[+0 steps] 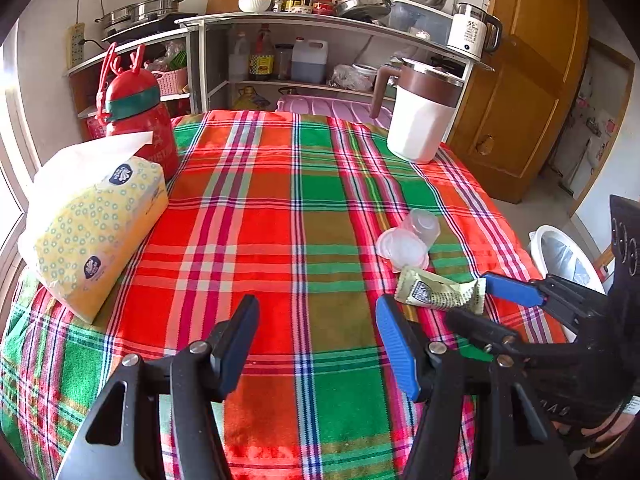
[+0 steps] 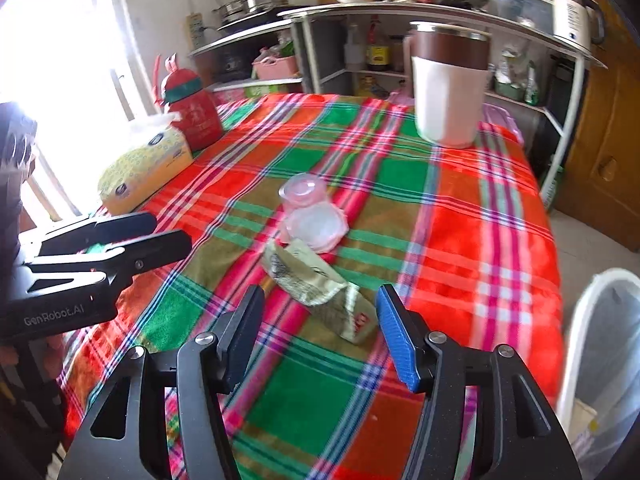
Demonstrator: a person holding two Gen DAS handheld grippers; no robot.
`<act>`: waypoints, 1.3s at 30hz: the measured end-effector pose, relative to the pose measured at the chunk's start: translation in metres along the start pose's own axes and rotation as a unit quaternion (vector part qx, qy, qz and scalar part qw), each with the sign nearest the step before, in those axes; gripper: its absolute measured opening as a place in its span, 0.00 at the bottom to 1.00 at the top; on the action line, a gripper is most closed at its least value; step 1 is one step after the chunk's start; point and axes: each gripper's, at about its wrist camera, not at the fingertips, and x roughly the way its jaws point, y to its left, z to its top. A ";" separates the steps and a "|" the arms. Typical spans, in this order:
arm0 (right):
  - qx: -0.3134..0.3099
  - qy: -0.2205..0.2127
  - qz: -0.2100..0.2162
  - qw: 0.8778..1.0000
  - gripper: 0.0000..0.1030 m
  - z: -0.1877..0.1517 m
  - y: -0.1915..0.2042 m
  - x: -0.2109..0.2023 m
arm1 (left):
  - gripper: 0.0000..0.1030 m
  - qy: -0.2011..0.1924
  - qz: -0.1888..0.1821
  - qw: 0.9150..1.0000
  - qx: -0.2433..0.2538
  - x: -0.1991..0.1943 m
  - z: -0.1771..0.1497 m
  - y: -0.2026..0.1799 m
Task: Collect trash
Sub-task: 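Grasp the green-white snack wrapper with the right tool while the left tool grasps the clear pink-lidded cup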
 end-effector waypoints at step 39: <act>0.109 0.008 -0.095 0.989 0.27 -0.019 -0.053 -0.014 | 0.64 0.003 -0.043 0.997 0.072 0.048 0.041 -0.069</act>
